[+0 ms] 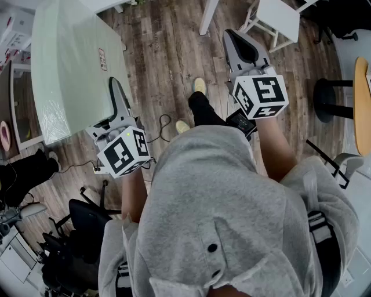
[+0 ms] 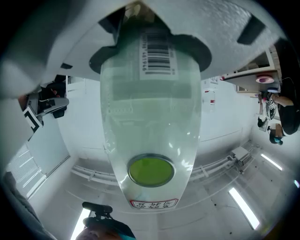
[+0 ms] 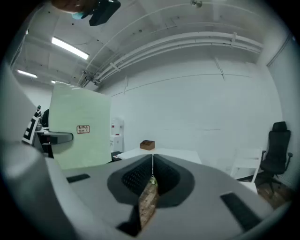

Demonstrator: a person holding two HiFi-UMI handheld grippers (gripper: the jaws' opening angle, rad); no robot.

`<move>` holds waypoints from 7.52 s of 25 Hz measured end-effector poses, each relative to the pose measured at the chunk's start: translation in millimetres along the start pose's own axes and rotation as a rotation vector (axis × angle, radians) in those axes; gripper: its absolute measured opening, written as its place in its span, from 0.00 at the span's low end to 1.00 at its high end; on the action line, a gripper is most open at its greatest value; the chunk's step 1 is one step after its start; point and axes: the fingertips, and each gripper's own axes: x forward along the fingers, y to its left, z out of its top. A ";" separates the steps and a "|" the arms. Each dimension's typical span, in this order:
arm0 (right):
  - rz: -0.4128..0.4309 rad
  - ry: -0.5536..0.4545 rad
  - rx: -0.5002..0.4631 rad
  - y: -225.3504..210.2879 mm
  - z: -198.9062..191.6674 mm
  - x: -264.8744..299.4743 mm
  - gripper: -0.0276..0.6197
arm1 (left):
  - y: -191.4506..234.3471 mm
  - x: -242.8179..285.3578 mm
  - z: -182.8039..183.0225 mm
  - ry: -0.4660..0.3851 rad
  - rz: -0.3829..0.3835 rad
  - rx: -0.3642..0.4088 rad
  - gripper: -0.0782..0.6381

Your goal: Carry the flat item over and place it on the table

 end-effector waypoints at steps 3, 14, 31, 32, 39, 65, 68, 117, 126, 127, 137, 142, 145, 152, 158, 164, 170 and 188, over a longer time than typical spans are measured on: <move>-0.010 0.002 0.005 -17.0 -0.5 8.0 0.09 | -14.2 13.6 3.2 -0.003 -0.014 -0.008 0.50; 0.030 0.006 0.044 -68.0 -2.0 59.4 0.08 | -50.9 99.0 13.6 0.016 -0.046 0.038 0.50; 0.098 0.012 0.060 -149.5 -0.9 154.5 0.09 | -102.7 223.0 16.9 0.067 -0.024 0.049 0.50; 0.103 0.010 0.060 -152.5 -0.4 159.0 0.09 | -104.9 226.8 17.2 0.067 -0.021 0.048 0.50; 0.135 0.007 0.045 -164.5 1.6 183.6 0.09 | -113.7 246.0 20.6 0.065 0.002 0.056 0.50; 0.150 -0.016 -0.021 -162.7 11.7 226.8 0.09 | -107.0 290.0 22.4 0.009 0.004 0.067 0.50; 0.152 -0.005 -0.030 -162.1 13.4 249.4 0.09 | -98.9 310.5 21.2 0.013 0.003 0.062 0.50; 0.070 0.065 -0.165 -113.0 63.4 507.4 0.09 | 32.9 561.8 -7.2 0.037 -0.097 0.008 0.50; 0.040 0.066 -0.212 -112.9 68.1 516.1 0.09 | 34.9 580.7 -10.3 0.038 -0.125 -0.003 0.50; 0.038 0.064 -0.213 -115.2 68.4 516.1 0.09 | 33.7 581.7 -10.4 0.038 -0.126 -0.002 0.50; 0.032 0.033 -0.204 -141.8 71.8 540.2 0.09 | 26.8 611.1 -11.6 0.030 -0.108 0.015 0.50; 0.050 0.044 -0.192 -157.4 66.1 557.5 0.09 | 17.2 635.7 -20.2 0.054 -0.096 0.027 0.50; 0.054 0.056 -0.187 -165.0 61.6 565.3 0.09 | 13.2 647.7 -25.5 0.068 -0.098 0.023 0.50; 0.053 0.085 -0.170 -183.5 50.6 587.6 0.09 | 10.6 683.3 -38.3 0.092 -0.090 0.028 0.49; 0.045 0.114 -0.157 -197.7 40.1 599.6 0.09 | 5.8 709.2 -49.9 0.098 -0.095 0.020 0.49; 0.041 0.128 -0.147 -207.2 37.7 612.0 0.09 | 6.3 733.1 -58.9 0.108 -0.083 0.013 0.49; 0.045 0.148 -0.144 -216.5 32.7 622.7 0.09 | 7.5 752.0 -65.6 0.117 -0.068 0.023 0.49; 0.055 0.201 -0.119 -243.1 10.6 645.8 0.09 | -3.9 795.8 -97.2 0.165 -0.040 0.007 0.49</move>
